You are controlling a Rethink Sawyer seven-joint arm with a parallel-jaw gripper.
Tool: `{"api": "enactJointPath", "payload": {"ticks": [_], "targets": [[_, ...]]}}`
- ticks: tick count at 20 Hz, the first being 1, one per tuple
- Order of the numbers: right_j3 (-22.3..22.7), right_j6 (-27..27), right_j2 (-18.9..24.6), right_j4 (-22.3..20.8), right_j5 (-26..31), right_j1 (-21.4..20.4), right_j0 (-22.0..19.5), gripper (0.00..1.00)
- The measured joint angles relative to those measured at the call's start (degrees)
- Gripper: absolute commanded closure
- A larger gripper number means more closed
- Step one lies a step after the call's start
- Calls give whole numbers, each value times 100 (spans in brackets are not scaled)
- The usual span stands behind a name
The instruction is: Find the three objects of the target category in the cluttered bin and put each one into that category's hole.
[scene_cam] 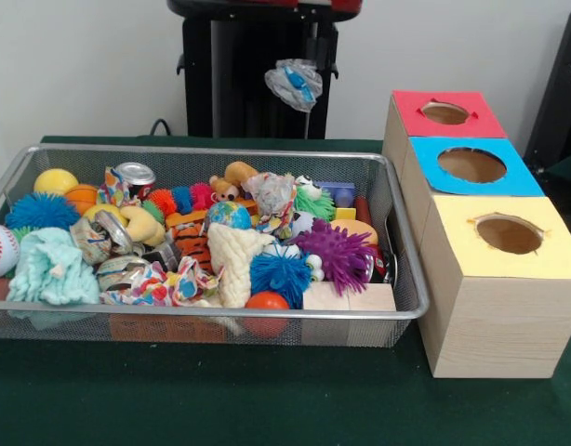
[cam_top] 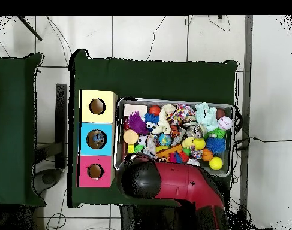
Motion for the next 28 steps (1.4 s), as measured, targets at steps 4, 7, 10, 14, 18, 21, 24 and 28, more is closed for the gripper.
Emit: {"api": "enactJointPath", "payload": {"ticks": [4,7,10,14,18,21,24,28], "targets": [[-116,2,-80,39,-1,137,231,100],[-185,4,-161,66,-1,251,413,100],[-249,44,-274,107,0,365,638,100],[-319,150,-420,173,-1,455,913,100],[-502,331,-641,282,0,533,1304,100],[-681,458,-779,331,0,579,1539,100],[-861,561,-895,375,0,611,1725,100],[-1082,684,-1028,470,2,662,1938,100]]}}
